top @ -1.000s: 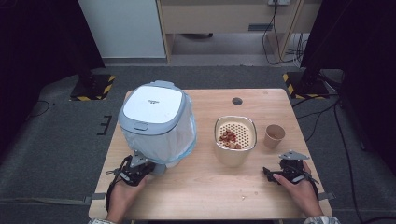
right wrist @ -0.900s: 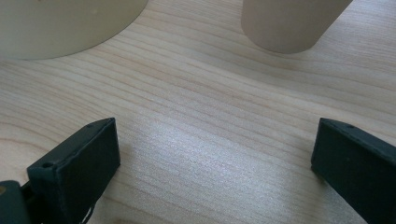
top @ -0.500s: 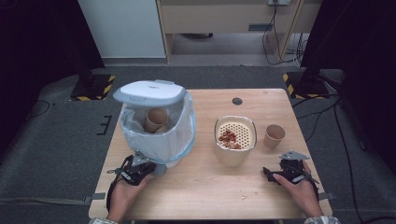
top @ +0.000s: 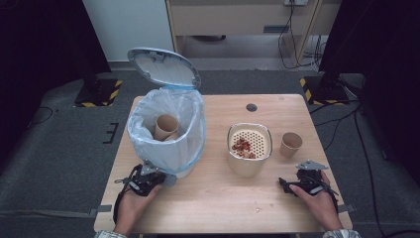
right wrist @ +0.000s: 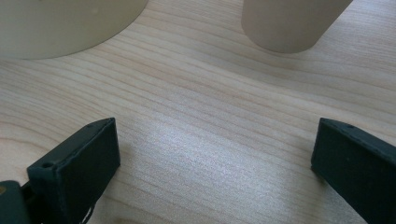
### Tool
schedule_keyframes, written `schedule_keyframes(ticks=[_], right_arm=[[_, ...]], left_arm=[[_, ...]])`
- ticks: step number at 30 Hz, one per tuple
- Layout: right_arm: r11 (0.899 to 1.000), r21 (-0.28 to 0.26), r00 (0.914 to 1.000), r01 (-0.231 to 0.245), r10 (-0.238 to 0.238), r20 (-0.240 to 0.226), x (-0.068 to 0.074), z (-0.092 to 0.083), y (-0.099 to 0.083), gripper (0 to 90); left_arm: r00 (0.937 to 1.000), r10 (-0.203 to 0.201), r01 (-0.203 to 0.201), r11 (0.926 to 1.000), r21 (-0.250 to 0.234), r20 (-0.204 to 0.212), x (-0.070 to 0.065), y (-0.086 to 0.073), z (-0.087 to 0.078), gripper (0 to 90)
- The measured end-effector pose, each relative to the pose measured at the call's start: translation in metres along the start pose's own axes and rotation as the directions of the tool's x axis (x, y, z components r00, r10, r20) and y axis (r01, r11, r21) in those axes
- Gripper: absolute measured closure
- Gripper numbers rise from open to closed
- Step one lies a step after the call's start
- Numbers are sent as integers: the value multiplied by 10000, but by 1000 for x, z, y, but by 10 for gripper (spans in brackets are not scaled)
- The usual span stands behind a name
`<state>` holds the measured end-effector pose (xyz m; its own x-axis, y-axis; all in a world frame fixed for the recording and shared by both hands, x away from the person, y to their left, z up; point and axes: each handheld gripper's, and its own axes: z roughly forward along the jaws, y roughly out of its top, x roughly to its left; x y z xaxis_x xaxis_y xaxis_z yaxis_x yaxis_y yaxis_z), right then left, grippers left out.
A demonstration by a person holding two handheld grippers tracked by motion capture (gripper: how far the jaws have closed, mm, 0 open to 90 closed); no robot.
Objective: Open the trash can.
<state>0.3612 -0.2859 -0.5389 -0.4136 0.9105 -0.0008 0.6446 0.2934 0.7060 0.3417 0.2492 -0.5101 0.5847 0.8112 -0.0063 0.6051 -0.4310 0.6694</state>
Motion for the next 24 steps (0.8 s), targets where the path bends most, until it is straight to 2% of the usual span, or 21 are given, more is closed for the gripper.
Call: schedule_keyframes(ticks=[12,15,17,20,24], right_arm=[[10000,39,9999,18,-18,-127,0,0,0,8],[9995,-82,9988,314,-317,-362,1,-1,0,41],[9988,-145,9983,457,-462,-346,1,-2,0,38],[9987,-265,9986,441,-448,-289,1,-3,1,43],[9983,-552,9998,197,-202,-93,-3,-7,4,51]], left_arm=[[10000,10,-10,10000,2,0,0,0,0,900],[10000,11,-11,10000,0,-8,0,0,0,900],[10000,-4,4,10000,-5,12,0,0,0,900],[10000,0,0,10000,-9,22,0,0,0,900],[10000,-1,1,10000,-19,37,1,0,0,900]])
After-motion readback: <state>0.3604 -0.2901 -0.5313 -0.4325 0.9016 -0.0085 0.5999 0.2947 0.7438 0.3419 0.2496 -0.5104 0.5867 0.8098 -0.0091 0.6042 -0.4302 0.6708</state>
